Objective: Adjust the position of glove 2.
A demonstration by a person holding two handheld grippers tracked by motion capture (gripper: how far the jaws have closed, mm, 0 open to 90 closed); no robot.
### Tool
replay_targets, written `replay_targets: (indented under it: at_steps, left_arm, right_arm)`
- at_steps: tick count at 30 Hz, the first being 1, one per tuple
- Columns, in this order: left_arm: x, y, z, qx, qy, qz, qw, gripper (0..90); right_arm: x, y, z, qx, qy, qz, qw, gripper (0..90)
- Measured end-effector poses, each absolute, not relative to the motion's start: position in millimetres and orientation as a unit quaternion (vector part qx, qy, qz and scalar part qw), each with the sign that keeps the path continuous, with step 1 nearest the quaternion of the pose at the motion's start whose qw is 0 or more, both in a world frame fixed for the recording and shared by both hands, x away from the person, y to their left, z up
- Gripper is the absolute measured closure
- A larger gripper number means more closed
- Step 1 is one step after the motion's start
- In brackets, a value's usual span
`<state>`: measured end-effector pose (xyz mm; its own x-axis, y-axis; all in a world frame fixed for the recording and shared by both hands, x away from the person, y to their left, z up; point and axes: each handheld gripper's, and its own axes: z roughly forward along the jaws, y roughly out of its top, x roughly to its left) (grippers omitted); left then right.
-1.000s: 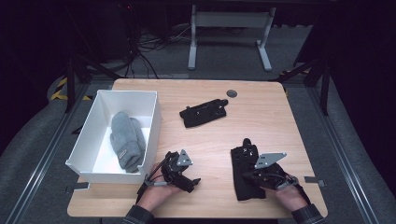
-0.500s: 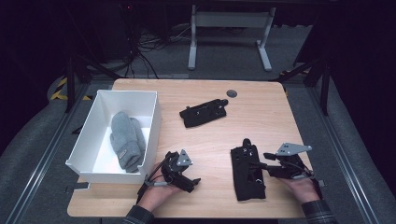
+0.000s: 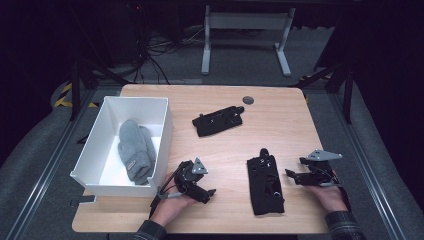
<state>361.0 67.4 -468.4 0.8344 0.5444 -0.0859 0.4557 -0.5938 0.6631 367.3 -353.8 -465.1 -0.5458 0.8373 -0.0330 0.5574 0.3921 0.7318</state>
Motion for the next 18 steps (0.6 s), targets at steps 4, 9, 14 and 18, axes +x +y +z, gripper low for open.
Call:
replay_targets:
  at_steps: [4, 9, 14, 18]
  left_arm:
    - [368, 65, -462, 0.886, 0.283, 0.075, 0.359, 21.0]
    - [384, 60, -456, 0.886, 0.291, 0.091, 0.349, 46.3]
    - [402, 53, -450, 0.887, 0.298, 0.102, 0.337, 75.7]
    - [425, 50, -443, 0.877, 0.318, 0.101, 0.345, 88.8]
  right_arm:
    - [368, -354, -468, 0.436, 0.804, 0.349, 0.205, 16.9]
    - [368, -354, -468, 0.434, 0.806, 0.347, 0.205, 15.9]
    - [368, -354, -468, 0.435, 0.806, 0.347, 0.204, 15.7]
    - [368, -354, -468, 0.435, 0.806, 0.347, 0.204, 15.7]
